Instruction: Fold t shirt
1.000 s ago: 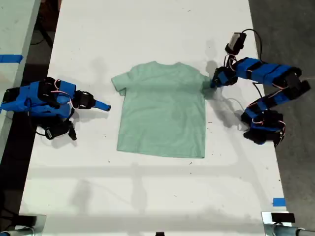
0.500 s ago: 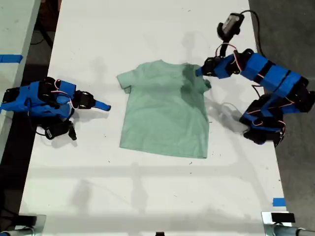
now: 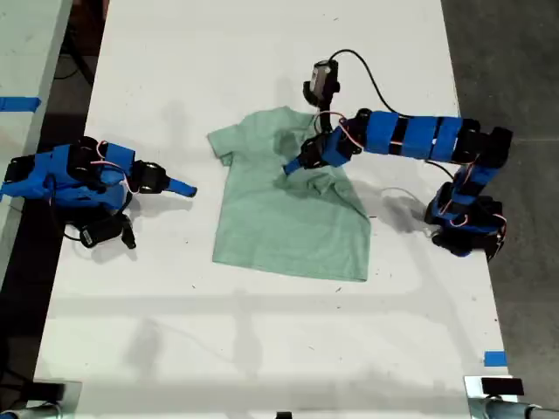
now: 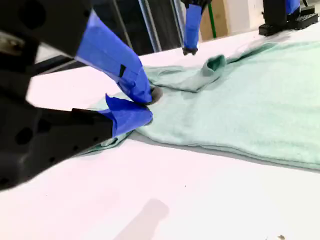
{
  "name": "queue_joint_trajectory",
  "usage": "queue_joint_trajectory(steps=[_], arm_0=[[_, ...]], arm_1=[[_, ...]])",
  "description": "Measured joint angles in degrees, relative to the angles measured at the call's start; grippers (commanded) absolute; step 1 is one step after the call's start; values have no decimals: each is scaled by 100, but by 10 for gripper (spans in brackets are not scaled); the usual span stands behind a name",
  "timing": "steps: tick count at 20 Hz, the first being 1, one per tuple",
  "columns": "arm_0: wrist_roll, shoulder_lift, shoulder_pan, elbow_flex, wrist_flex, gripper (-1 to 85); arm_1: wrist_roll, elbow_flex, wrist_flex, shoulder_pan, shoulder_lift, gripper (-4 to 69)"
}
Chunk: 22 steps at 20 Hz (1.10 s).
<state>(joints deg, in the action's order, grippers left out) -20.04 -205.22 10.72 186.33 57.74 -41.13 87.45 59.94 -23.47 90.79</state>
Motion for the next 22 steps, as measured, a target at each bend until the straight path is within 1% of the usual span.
queue_joint_trajectory(steps=[2,3,4,5,6,8,9,11,12,13,14,15,16,17,19,21,22], arm_0=[[0,0,0,0,0,18],[0,0,0,0,0,18],[0,0,0,0,0,18],[0,0,0,0,0,18],[0,0,0,0,0,18],[0,0,0,0,0,18],[0,0,0,0,0,18],[0,0,0,0,0,18],[0,0,0,0,0,18],[0,0,0,0,0,18],[0,0,0,0,0,18],[0,0,0,0,0,18],[0,0,0,0,0,18],[0,0,0,0,0,18],[0,0,0,0,0,21],[0,0,0,0,0,21],[0,0,0,0,0,21]], arm_1=[[-114,-202,721,-211,431,290],[-141,-202,1055,-396,835,231],[-141,-44,1310,-615,1380,35],[-141,281,1477,-853,2057,0],[-62,782,1521,-993,2812,1],[237,2162,1485,-949,4562,1],[448,3041,1318,-729,5493,1],[756,5045,782,-158,7189,2],[835,6056,650,9,7910,2],[844,6979,624,70,8648,4],[668,7743,650,158,9439,4],[431,8279,853,237,10230,5],[396,8508,1178,255,10652,7],[308,8622,1310,202,10758,7],[360,8719,1424,255,10881,8],[413,8728,1556,694,10898,8],[290,8728,1564,879,10898,8]])
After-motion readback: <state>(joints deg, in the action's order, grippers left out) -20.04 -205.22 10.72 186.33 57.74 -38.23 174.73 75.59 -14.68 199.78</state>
